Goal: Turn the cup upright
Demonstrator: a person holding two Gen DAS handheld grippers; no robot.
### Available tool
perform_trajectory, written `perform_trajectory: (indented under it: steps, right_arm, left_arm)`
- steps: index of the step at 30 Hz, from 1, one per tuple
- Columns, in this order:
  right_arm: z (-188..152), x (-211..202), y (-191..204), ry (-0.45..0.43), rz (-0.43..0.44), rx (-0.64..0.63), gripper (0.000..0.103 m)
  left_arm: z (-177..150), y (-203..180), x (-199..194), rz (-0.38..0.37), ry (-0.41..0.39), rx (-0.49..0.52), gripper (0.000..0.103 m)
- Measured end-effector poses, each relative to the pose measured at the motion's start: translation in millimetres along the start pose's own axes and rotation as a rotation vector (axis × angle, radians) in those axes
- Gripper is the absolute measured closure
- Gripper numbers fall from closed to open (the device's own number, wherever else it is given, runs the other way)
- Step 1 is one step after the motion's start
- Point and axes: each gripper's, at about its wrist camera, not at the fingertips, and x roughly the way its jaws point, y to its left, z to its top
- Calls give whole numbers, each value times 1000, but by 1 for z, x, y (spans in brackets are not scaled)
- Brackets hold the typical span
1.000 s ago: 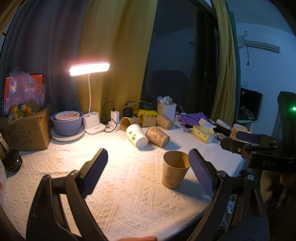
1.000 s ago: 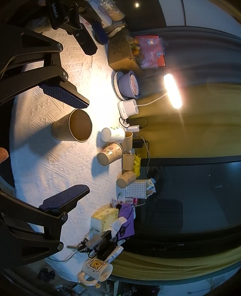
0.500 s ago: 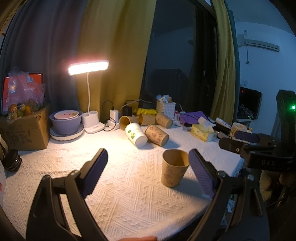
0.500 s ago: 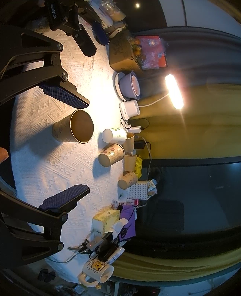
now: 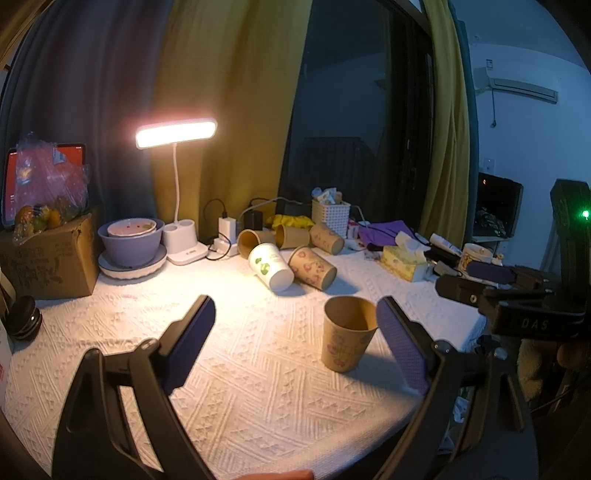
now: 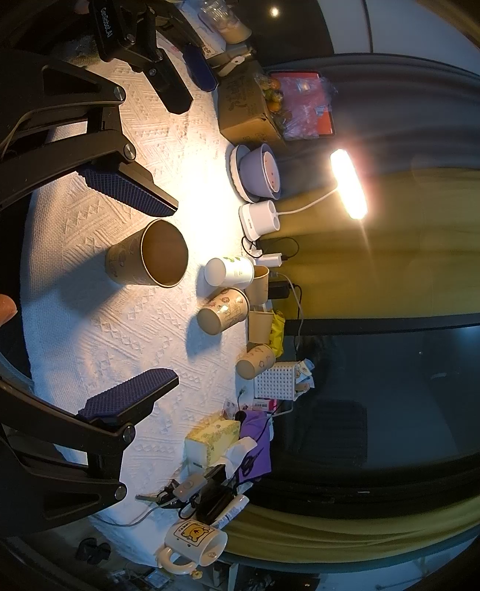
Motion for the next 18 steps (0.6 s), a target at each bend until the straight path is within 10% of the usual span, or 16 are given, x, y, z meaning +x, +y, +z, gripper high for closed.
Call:
perform_trajectory:
  steps: [18]
  right_arm:
    - [0,1,1,2,0,1,16]
  left_arm:
    - [0,0,1,0,1,-1,13]
